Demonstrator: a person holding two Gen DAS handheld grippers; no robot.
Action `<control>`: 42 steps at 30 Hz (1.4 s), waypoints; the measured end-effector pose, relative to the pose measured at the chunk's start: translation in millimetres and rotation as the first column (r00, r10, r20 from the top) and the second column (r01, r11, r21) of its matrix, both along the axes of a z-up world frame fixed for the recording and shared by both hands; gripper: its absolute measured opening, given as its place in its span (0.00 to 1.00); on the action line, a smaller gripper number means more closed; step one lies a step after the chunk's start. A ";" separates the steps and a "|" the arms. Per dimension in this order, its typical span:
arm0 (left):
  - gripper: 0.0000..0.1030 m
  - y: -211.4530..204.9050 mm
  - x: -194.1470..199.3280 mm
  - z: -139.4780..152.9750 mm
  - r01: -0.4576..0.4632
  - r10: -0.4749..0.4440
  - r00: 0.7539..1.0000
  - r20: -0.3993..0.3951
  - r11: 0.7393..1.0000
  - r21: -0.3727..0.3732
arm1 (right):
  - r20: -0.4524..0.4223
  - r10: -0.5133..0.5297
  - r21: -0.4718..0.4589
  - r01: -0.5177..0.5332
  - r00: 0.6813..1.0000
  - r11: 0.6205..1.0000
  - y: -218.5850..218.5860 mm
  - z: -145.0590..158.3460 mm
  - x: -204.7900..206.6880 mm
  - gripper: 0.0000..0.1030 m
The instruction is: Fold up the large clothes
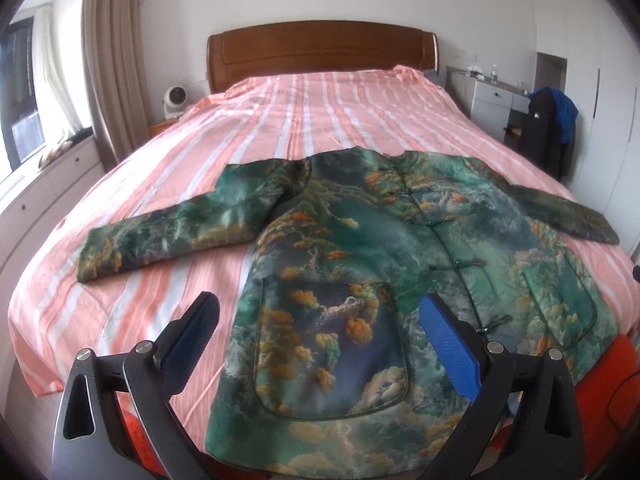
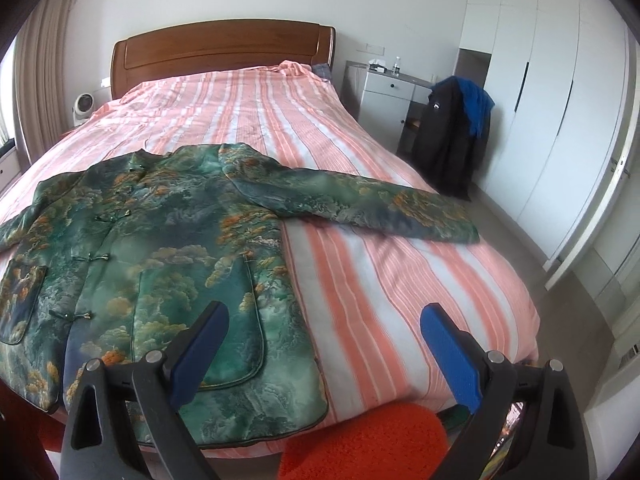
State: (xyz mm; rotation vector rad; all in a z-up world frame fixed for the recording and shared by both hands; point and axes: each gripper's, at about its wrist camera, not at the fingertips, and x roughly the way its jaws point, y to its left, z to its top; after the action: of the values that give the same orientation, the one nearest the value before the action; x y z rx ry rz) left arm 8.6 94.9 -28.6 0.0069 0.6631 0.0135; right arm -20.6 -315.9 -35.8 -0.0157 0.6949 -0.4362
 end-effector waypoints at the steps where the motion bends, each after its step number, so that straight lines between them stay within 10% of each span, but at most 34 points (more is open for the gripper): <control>1: 0.98 0.5 0.3 -0.9 -0.001 0.001 1.000 -0.002 1.000 0.000 | -0.002 -0.002 -0.002 0.002 1.000 1.000 -0.2 0.0 0.4 0.93; 9: 0.98 3.0 2.2 -8.0 -0.010 0.010 1.000 -0.024 1.000 0.012 | -0.013 0.047 0.019 -0.047 0.999 0.999 -8.3 -3.1 9.3 0.93; 16: 0.98 3.6 3.8 -9.2 -0.026 0.027 0.999 -0.032 0.999 0.025 | 0.164 0.053 0.334 -0.106 0.985 0.937 -140.6 -9.2 59.9 0.93; 25: 0.98 -2.3 15.8 -26.8 -0.050 0.058 0.993 -0.106 0.996 0.078 | 0.100 -0.426 0.824 0.165 0.899 0.542 -355.1 -113.3 94.3 0.69; 28: 0.98 -7.3 21.6 -31.7 -0.048 0.057 0.990 -0.126 0.996 0.076 | 0.136 -0.508 0.857 0.156 0.851 0.491 -371.2 -123.6 97.3 0.52; 31: 0.98 -13.0 25.3 -33.0 -0.037 0.047 0.990 -0.135 0.997 0.074 | 0.096 -0.514 0.787 0.251 0.853 0.564 -370.1 -117.6 110.9 0.17; 35: 0.98 -18.1 23.7 -30.6 -0.015 0.026 0.992 -0.120 0.996 0.088 | 0.202 -0.400 0.475 0.267 0.894 0.839 -315.8 -55.2 123.3 0.14; 37: 0.98 -19.4 25.7 -31.2 -0.011 0.022 0.992 -0.123 0.996 0.087 | 0.237 -0.325 0.351 0.231 0.916 0.907 -284.0 -30.4 127.6 0.14; 42: 0.98 -19.9 25.0 -30.3 -0.004 0.010 0.992 -0.124 0.999 0.043 | 0.267 -0.210 0.181 0.165 0.941 0.970 -233.8 3.9 132.9 0.14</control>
State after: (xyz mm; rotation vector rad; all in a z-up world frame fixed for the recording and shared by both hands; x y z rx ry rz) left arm 33.6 75.0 -58.9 0.0467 0.7876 0.0342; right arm 112.3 -549.7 -31.9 0.2602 0.4451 -0.5535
